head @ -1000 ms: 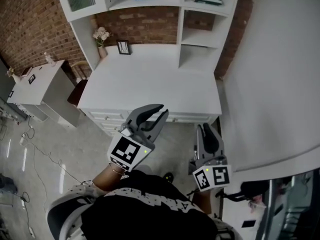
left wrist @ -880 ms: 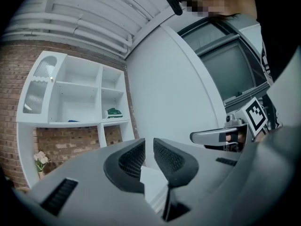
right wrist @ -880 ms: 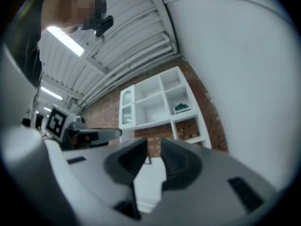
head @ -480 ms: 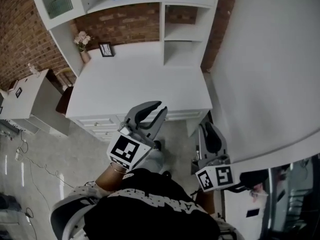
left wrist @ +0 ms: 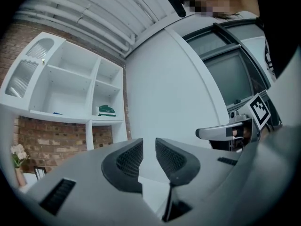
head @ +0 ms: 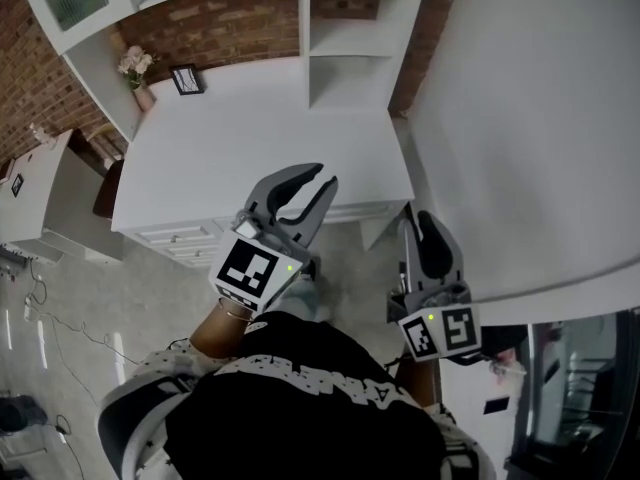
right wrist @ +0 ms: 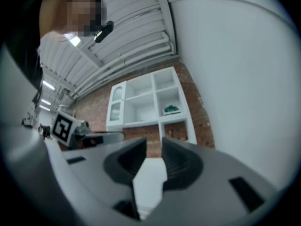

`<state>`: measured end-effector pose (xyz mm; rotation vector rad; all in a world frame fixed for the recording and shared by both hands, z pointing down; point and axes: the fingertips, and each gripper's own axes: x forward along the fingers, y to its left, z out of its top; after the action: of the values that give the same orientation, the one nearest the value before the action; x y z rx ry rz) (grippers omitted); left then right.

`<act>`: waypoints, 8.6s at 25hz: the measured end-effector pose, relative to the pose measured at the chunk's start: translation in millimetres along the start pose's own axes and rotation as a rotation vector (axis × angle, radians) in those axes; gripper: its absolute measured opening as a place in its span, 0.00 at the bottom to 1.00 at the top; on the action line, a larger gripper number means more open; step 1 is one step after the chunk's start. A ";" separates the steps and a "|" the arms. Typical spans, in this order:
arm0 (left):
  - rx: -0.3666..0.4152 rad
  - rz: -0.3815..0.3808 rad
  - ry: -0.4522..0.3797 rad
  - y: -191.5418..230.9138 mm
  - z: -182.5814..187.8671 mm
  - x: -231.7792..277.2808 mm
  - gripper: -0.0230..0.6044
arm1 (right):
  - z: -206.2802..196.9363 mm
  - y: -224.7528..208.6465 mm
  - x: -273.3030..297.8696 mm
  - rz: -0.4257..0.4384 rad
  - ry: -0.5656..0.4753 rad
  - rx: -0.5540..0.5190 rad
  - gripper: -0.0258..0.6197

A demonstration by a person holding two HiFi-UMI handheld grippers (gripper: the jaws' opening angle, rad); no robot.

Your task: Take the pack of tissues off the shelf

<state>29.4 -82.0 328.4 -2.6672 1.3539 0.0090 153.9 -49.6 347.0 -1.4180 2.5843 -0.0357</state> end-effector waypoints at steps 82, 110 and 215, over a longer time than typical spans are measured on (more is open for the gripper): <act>0.241 0.263 -0.144 294.3 79.3 270.7 0.20 | 104.5 -174.4 389.3 0.176 -0.106 -0.216 0.10; 0.217 0.400 0.103 348.0 102.7 362.4 0.38 | 154.8 -207.6 539.1 -0.001 0.130 -0.535 0.28; 0.345 0.298 -0.169 191.9 70.7 236.5 0.09 | 95.8 -152.1 313.8 0.016 -0.143 -0.373 0.09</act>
<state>19.9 -373.6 216.2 -2.1194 1.5245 0.0304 133.8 -387.9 221.0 -1.4488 2.5735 0.5560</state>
